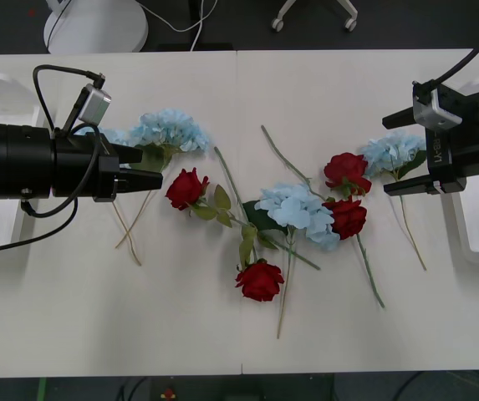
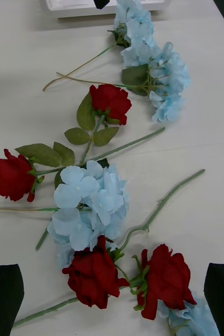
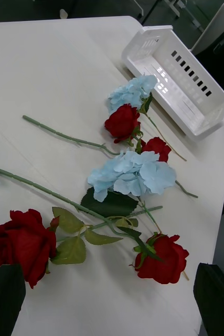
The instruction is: Put the red flowers into the right box and the blue flowers into the left box
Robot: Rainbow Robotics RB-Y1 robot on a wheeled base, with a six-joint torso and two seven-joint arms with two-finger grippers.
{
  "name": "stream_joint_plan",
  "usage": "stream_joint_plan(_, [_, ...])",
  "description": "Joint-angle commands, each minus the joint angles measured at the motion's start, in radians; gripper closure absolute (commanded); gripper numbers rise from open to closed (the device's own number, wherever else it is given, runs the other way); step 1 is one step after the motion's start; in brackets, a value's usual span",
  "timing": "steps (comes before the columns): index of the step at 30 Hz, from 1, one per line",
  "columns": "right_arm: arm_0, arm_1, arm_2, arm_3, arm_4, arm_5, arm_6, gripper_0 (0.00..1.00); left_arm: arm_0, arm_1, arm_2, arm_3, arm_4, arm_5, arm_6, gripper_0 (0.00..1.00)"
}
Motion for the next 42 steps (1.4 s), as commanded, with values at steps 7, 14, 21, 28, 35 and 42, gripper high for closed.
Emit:
stream_joint_plan(7, [-0.034, 0.012, 0.005, -0.008, 0.002, -0.011, 0.006, 0.0, 0.017, 0.037, -0.005, -0.012, 0.012, -0.011, -0.049, 0.0])
stream_joint_plan(14, [-0.034, 0.012, 0.005, -0.008, 0.002, -0.011, 0.006, 0.0, 0.017, 0.037, -0.005, -0.012, 0.012, -0.011, -0.049, 0.0])
stream_joint_plan(21, [-0.034, 0.012, 0.005, -0.008, 0.002, -0.011, 0.006, 0.0, 0.017, 0.037, -0.005, -0.012, 0.012, -0.011, -0.049, 0.0])
stream_joint_plan(28, [-0.034, 0.012, 0.005, -0.008, 0.002, -0.011, 0.006, 0.0, 0.017, 0.037, -0.005, -0.012, 0.012, -0.011, -0.049, 0.0])
stream_joint_plan(35, [-0.034, 0.012, 0.005, -0.008, 0.002, -0.011, 0.006, 0.0, 0.017, 0.037, -0.005, -0.012, 0.012, -0.011, -0.049, 0.0])
stream_joint_plan(42, [-0.034, 0.012, 0.005, -0.008, 0.002, -0.011, 0.006, 0.0, 0.017, 0.037, -0.005, -0.012, 0.012, -0.011, -0.049, 0.0])
